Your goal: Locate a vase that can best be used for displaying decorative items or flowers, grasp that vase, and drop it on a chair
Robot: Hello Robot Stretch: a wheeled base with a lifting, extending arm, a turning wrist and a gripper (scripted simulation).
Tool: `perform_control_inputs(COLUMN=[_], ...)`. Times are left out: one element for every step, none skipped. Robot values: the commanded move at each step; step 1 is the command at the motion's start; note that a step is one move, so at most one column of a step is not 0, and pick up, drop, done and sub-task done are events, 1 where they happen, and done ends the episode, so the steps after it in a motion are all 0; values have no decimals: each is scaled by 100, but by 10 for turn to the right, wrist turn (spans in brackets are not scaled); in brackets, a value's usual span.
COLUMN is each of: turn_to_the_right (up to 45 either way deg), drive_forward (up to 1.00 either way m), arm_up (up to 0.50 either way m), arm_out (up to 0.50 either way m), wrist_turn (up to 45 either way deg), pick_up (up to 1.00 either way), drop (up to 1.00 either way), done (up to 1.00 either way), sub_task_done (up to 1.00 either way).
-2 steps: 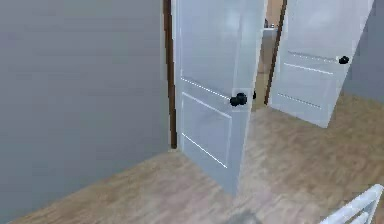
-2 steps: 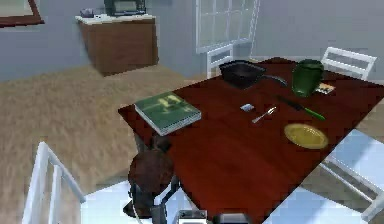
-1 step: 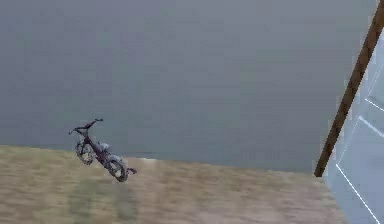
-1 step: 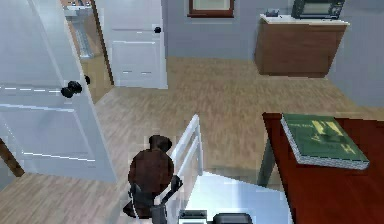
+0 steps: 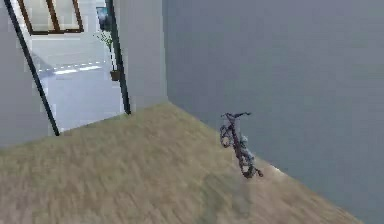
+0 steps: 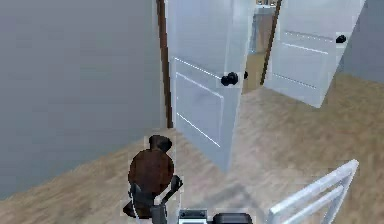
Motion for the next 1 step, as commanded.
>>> perform_control_inputs(turn_to_the_right=[450], drive_forward=[0], arm_up=[0], arm_out=[0], wrist_turn=[0], pick_up=[0], drop=[0], done=[0], sub_task_done=[0])
